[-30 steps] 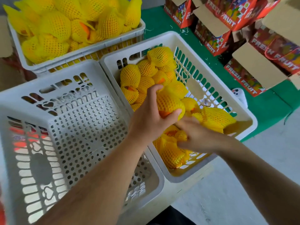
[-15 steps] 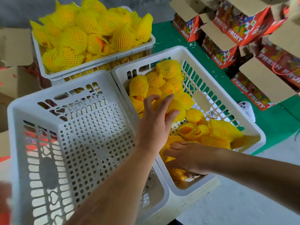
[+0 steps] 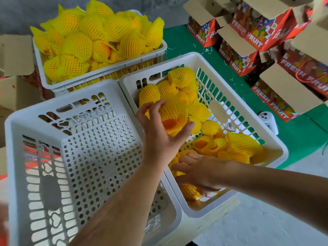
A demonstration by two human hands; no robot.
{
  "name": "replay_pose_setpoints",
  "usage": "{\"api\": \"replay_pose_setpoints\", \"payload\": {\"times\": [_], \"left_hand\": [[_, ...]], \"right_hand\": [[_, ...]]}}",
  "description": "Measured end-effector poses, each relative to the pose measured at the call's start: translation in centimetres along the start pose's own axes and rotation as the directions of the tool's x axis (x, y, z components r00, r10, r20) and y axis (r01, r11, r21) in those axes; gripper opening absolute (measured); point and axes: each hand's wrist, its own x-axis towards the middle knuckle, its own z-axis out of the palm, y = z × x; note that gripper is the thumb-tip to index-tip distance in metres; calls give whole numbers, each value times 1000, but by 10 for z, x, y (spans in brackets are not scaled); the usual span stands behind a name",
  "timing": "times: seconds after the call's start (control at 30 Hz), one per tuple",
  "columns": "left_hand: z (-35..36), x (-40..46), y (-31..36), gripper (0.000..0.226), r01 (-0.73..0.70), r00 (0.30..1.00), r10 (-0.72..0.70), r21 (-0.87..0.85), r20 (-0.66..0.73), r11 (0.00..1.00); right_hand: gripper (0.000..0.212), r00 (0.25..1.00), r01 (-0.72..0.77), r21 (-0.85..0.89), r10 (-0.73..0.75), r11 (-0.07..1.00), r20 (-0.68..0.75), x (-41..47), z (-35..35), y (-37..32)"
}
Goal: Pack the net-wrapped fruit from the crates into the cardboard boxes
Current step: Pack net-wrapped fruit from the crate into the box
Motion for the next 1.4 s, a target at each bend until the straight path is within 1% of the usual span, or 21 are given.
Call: {"api": "replay_pose_setpoints", "payload": {"times": [0.1,0.2,0.3,0.43,0.5,0.57,0.63,0.7,0.77,0.83,0.87,0.9,0.93,1.0,1.03,1.07,1.17,1.23,1.27,1.33,1.4], "left_hand": [[1,0,-5,84,10,1000,-10,51,0,999],[1,0,-6,79,10,1000,-10,58,-2,998],[1,-1,-5,78,5,1000,-4,48,-23,999],[-1,0,-2,78,15,1000,-14,46,-15,999],[-1,0,-2,79,24,999,-24,29,-22,999],[-1,0,-2,79,48,998,-47,12,-37,999],[-1,1,-2,80,65,996,-65,3,-53,998],[-1,1,-3,79,70,995,-71,-16,-64,997],[-1,1,-3,79,67,995,-68,-24,-66,997],[-1,1,-4,79,69,996,-70,-18,-63,997],[-1,1,-3,79,70,996,-71,-16,-55,997],[-1,1,-3,80,70,996,-71,-14,-47,997],[-1,1,-3,80,70,997,-71,-13,-41,997],[-2,1,-3,80,70,997,-70,-15,-33,997],[-2,1,-3,80,73,997,-73,-20,-27,997],[-2,1,-3,80,75,997,-75,-26,-24,997],[-2,2,-2,79,76,997,-77,-38,-27,996],[-2,2,-2,79,73,997,-73,-20,-39,997],[-3,2,-2,78,67,997,-67,-5,-42,998],[-4,2,-2,78,49,998,-48,17,-46,999],[-9,0,1,78,48,998,-47,11,-51,999]], "right_hand": [[91,995,-26,-55,31,998,100,13,4,-10],[85,999,27,-126,-22,992,42,10,1,-8],[80,996,88,-60,-89,994,-12,0,2,0],[88,993,114,-63,-116,992,-33,-1,-1,10],[96,988,80,44,-73,996,-136,-10,-1,21],[98,948,-6,364,121,932,-293,-24,0,32],[93,854,-10,778,411,628,-320,-34,0,42],[84,765,77,973,613,216,-197,-34,-1,60],[72,735,141,977,678,-159,4,-22,-6,80],[62,730,163,856,643,-491,230,2,-9,94],[77,704,138,796,623,-590,340,15,-10,98],[99,631,85,799,653,-595,419,28,-8,100],[110,540,-19,864,722,-504,433,41,-8,100],[85,514,-417,907,808,-59,288,61,-14,93],[66,512,-608,777,829,164,225,70,-13,87],[56,505,-709,650,841,273,197,77,-12,84],[46,472,-806,484,863,340,179,99,-16,82],[40,493,-808,427,863,406,114,111,-19,84],[42,513,-757,496,857,425,49,118,-20,80],[44,458,-628,709,889,320,4,128,-23,67],[51,567,-739,433,823,515,-11,129,-17,63]]}}
